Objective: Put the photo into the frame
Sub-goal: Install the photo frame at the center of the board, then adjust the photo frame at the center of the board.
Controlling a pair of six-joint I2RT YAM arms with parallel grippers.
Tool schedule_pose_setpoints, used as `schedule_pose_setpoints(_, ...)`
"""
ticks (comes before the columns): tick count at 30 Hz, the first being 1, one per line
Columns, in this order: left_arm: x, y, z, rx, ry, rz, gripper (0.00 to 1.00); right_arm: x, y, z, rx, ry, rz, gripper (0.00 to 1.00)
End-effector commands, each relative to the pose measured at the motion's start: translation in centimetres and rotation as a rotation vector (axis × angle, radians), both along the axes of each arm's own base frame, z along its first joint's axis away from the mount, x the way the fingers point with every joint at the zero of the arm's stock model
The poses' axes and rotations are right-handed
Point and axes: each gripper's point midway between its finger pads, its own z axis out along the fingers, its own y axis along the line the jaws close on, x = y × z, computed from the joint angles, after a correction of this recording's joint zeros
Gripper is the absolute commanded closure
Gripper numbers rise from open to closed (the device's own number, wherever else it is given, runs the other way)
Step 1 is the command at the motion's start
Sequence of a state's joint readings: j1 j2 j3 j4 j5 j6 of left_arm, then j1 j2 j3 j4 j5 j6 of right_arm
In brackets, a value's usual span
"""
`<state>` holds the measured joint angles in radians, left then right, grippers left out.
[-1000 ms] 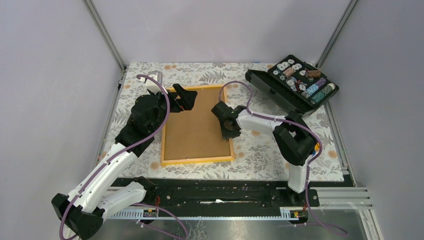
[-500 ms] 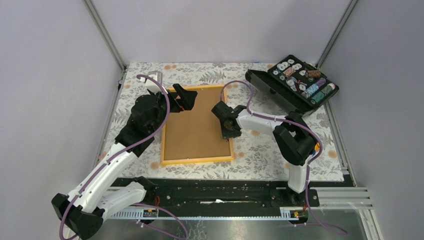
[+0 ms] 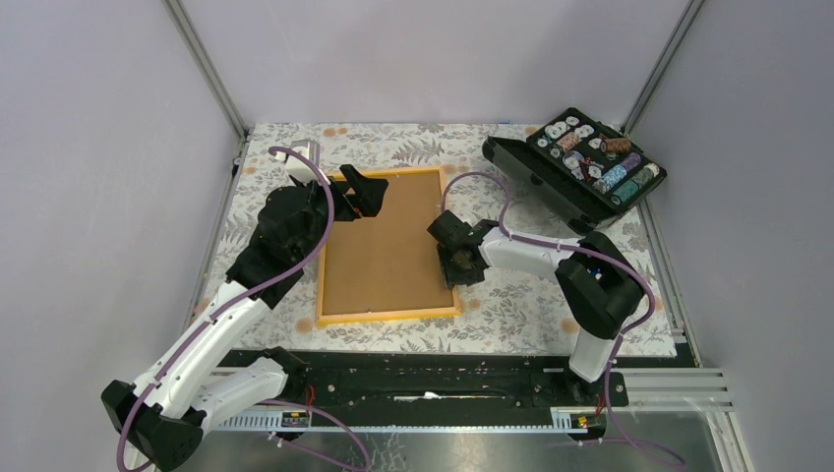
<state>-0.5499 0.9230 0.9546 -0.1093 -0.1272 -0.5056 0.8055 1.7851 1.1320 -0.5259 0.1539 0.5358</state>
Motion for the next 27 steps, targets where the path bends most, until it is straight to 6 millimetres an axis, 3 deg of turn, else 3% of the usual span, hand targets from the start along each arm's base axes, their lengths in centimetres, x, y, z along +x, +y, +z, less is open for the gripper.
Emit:
schedule_pose_setpoints(1, 0.1, 0.1, 1.6, -0.030, -0.055, 0.002, 0.02, -0.2, 0.5, -0.1, 0.017, -0.007, 0.037, 0.53)
schedule_pose_setpoints(4, 0.1, 0.1, 1.6, -0.030, -0.056, 0.003, 0.02, 0.2, 0.0, -0.6, -0.026, -0.023, 0.067, 0.69)
schedule_pose_setpoints(8, 0.1, 0.2, 1.6, -0.030, -0.057, 0.005, 0.02, 2.3, -1.2, 0.0, -0.122, -0.116, 0.119, 0.90)
schedule_pose_setpoints(11, 0.1, 0.2, 1.7, -0.031, -0.059, 0.003, 0.02, 4.2, -1.2, 0.4, -0.169, -0.168, 0.187, 1.00)
schedule_pose_setpoints(17, 0.1, 0.2, 1.7, -0.029, -0.060, 0.006, 0.02, 9.5, -0.2, 0.8, -0.235, -0.319, 0.373, 1.00)
schedule_pose_setpoints(22, 0.2, 0.3, 1.6, -0.026, -0.060, 0.013, 0.02, 14.3, -0.7, 3.3, -0.322, -0.401, 0.330, 0.86)
schedule_pose_setpoints(25, 0.1, 0.4, 1.8, -0.026, -0.063, 0.013, 0.02, 14.8, -1.3, 5.0, -0.373, -0.400, 0.245, 0.69)
schedule_pose_setpoints(27, 0.0, 0.5, 1.9, -0.027, -0.068, 0.017, 0.02, 14.0, -2.0, 5.7, -0.361, -0.380, 0.110, 0.60)
